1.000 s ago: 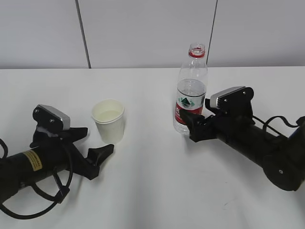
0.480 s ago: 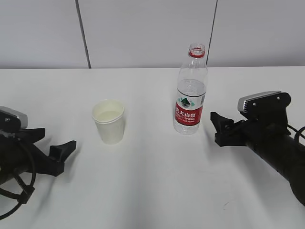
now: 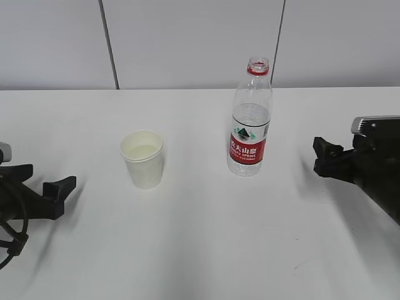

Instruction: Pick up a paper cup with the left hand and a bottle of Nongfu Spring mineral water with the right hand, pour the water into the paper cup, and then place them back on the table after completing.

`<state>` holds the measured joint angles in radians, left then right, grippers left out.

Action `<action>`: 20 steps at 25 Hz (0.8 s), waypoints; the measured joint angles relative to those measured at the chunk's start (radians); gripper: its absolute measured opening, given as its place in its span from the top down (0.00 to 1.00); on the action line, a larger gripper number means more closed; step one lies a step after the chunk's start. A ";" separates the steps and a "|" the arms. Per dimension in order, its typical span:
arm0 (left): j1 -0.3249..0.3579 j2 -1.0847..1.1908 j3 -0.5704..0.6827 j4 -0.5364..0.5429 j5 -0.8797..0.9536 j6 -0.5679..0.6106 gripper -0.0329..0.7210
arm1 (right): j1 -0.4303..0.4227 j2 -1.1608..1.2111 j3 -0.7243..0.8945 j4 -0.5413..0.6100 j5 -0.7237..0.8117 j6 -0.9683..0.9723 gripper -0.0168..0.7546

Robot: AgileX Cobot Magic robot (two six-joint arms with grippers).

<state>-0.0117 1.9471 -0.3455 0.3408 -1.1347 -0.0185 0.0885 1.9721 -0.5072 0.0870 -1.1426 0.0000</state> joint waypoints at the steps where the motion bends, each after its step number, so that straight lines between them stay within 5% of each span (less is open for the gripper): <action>1: 0.000 -0.011 -0.007 0.000 0.025 0.000 0.18 | -0.008 -0.004 0.001 0.000 0.000 0.032 0.19; 4: 0.000 -0.076 -0.047 0.000 0.170 0.000 0.18 | -0.023 -0.037 -0.005 0.000 0.022 0.069 0.20; 8: 0.000 -0.211 -0.134 0.000 0.483 -0.009 0.18 | -0.025 -0.130 -0.067 -0.004 0.232 0.076 0.21; 20: 0.000 -0.418 -0.532 -0.085 1.566 -0.109 0.20 | -0.025 -0.323 -0.520 -0.105 1.411 0.050 0.21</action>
<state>-0.0113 1.5287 -0.8776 0.2555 0.4312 -0.1275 0.0637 1.6493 -1.0275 -0.0182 0.2688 0.0502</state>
